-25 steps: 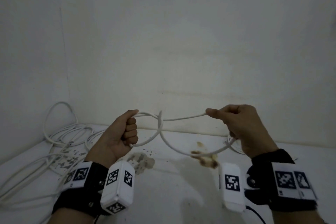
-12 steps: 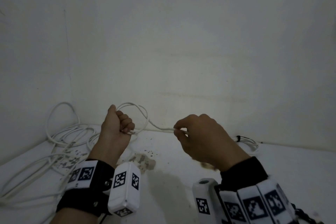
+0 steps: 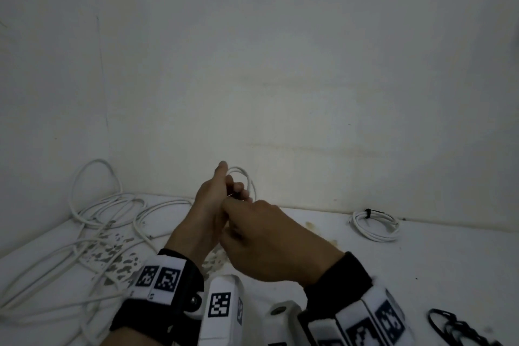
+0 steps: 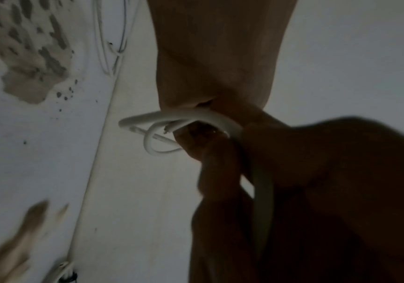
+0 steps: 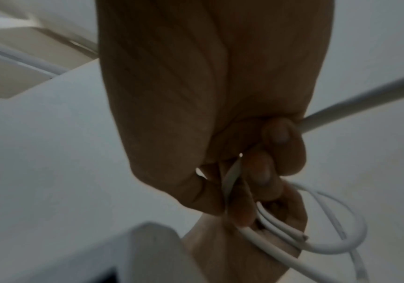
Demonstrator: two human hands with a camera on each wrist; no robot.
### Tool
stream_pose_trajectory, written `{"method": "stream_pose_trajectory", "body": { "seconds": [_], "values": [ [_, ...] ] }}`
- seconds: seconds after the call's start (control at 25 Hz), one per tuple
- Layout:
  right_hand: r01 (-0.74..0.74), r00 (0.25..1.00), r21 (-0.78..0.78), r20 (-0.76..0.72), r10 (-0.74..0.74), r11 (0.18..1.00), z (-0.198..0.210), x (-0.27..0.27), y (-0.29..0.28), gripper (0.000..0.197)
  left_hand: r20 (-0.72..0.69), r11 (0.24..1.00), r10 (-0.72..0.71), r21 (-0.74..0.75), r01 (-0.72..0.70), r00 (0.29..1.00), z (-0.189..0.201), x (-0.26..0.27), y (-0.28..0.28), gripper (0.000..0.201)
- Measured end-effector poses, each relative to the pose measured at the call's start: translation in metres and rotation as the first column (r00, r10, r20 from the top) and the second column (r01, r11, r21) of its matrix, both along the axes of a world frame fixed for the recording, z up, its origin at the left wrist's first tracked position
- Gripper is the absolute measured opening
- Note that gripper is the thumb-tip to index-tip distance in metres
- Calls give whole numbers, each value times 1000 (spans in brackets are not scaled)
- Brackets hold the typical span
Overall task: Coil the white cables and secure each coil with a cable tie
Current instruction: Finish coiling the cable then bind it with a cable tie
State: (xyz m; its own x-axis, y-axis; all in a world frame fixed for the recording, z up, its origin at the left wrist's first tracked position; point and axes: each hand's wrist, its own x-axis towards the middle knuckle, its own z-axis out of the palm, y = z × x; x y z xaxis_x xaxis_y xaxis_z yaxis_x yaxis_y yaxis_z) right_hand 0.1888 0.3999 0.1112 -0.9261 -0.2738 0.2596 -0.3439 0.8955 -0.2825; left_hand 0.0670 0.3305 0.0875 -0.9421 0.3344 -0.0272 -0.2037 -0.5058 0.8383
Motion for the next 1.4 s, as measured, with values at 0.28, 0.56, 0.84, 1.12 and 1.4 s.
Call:
{"method": "stream_pose_trajectory", "body": {
  "seconds": [0.28,0.56,0.84,1.12,1.4],
  "values": [
    [114,972,-330,-156,-173,937,-2,-16,31,11,-230,927,-314,-283,245,921,-7,14,6,34],
    [425,781,-345,-326,-532,837,3,-12,56,46,-75,840,-471,-343,420,879,-6,19,10,52],
    [327,938,-438,40,-345,837,18,12,105,26,-114,879,-397,-334,342,911,-9,9,3,50],
    [392,916,-474,117,-385,789,22,21,111,45,-46,930,-331,-184,318,942,-10,-2,-3,56],
    [308,904,-645,-31,-426,699,18,9,93,34,-21,925,-371,-95,368,928,-6,-3,-7,55]
  ]
}}
